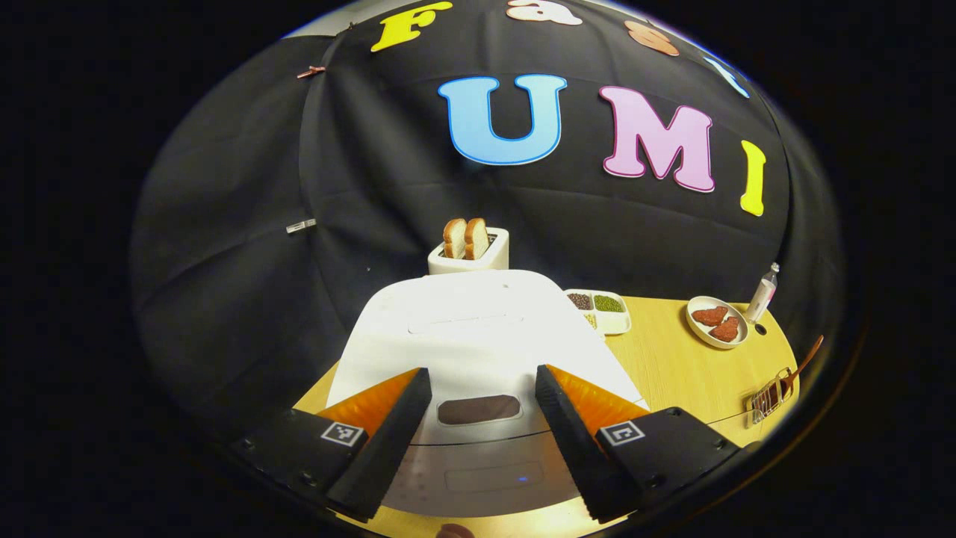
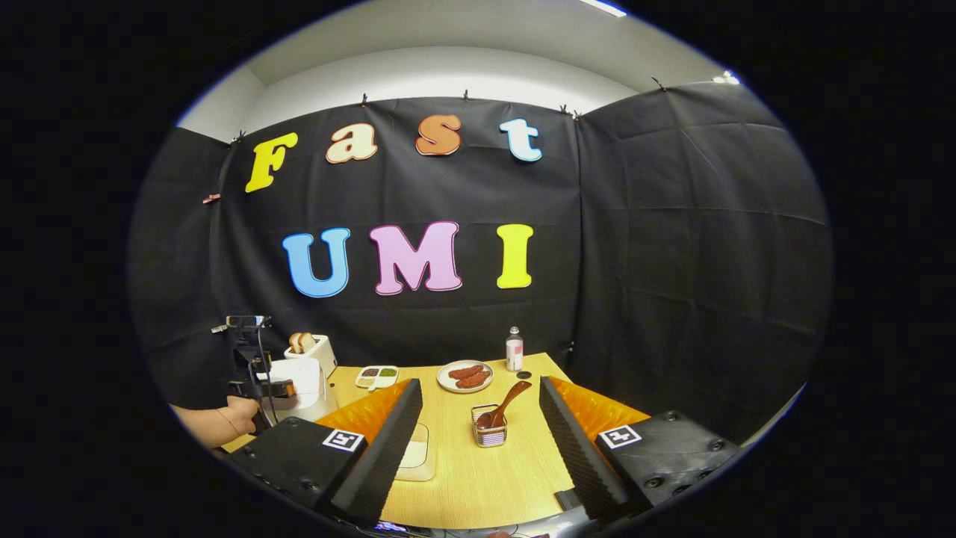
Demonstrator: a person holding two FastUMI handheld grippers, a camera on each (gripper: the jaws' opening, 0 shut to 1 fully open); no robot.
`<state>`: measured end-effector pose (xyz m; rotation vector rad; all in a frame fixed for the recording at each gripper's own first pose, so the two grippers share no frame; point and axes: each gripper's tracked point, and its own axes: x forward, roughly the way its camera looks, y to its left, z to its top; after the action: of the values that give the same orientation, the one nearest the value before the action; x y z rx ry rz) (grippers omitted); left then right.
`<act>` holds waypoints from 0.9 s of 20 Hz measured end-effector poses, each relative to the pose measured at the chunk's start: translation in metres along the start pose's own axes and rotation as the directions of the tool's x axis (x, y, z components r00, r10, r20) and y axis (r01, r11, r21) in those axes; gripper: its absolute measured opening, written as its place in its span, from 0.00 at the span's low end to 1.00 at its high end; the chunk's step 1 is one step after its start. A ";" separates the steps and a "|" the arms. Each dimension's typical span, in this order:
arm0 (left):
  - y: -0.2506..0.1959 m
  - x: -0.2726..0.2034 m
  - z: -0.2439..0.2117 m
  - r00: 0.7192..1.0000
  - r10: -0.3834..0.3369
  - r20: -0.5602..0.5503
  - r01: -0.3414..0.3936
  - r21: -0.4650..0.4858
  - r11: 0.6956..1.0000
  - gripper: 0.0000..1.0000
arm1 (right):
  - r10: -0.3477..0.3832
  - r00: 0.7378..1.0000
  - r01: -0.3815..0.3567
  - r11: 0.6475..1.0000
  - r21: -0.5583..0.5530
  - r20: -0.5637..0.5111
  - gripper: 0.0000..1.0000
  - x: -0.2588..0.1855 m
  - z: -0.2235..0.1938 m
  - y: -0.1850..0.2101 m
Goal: Close the left gripper, press the button to open the rice cooker; take a wooden spoon from the chopstick holder with the right hand, scoop a spoonful of rice and pour it into the rice cooker, then put the wooden spoon back into the chopstick holder.
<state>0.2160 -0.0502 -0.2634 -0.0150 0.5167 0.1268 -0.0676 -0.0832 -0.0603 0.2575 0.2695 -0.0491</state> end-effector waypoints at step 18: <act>-0.005 -0.057 0.054 0.975 -0.131 0.177 0.127 0.036 0.991 0.95 | 0.058 0.998 -0.058 0.998 -0.002 0.007 0.98 0.024 -0.003 0.018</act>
<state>0.1943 -0.0592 -0.1882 -0.0126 0.3358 -0.0057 -0.0442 -0.0653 -0.0652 0.2631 0.2546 0.0080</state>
